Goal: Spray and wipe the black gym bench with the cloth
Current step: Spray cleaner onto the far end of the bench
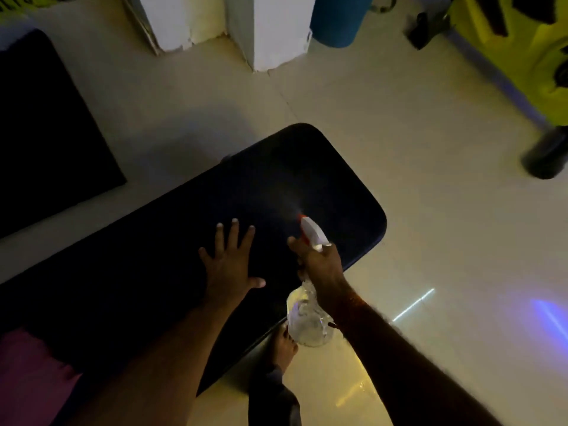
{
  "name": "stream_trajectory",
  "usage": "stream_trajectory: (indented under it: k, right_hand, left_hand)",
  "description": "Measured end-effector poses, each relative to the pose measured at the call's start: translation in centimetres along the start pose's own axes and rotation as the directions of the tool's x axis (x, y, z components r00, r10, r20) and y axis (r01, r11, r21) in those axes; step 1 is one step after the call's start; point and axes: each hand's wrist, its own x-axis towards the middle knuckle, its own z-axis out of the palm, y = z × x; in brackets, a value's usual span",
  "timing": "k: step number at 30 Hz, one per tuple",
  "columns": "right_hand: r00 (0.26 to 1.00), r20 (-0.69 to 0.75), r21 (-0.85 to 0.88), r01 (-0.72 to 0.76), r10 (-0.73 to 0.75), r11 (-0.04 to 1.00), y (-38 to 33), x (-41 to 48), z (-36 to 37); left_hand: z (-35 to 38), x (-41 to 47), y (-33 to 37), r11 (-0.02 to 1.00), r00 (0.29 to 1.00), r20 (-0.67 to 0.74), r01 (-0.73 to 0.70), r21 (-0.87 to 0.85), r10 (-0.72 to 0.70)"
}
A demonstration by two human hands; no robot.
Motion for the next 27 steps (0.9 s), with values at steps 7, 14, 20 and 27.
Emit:
stream_trajectory:
  k: [7,14,20,27]
  right_hand:
    - [0.989,-0.140,0.089,-0.025,0.037,0.996,2.3,-2.6,-3.1]
    - [0.909,-0.400,0.233,-0.023,0.117,0.972,4.5,-5.6,-7.0]
    - [0.939,-0.319,0.102,-0.099,0.127,0.990,6.8,-9.7,-4.7]
    - [0.998,0.066,-0.182,0.022,-0.010,0.983,9.2,-15.1,3.0]
  left_hand:
    - [-0.6,0.2,-0.1,1.000,0.999,0.045,-0.022,0.005,0.022]
    - [1.0,-2.7,-1.2,0.998,0.997,-0.033,-0.067,0.017,0.068]
    - [2.6,-7.5,-4.2,0.995,0.994,-0.061,-0.082,0.064,0.086]
    - [3.1,-13.0,-10.9,0.999,0.997,-0.070,0.014,0.035,-0.012]
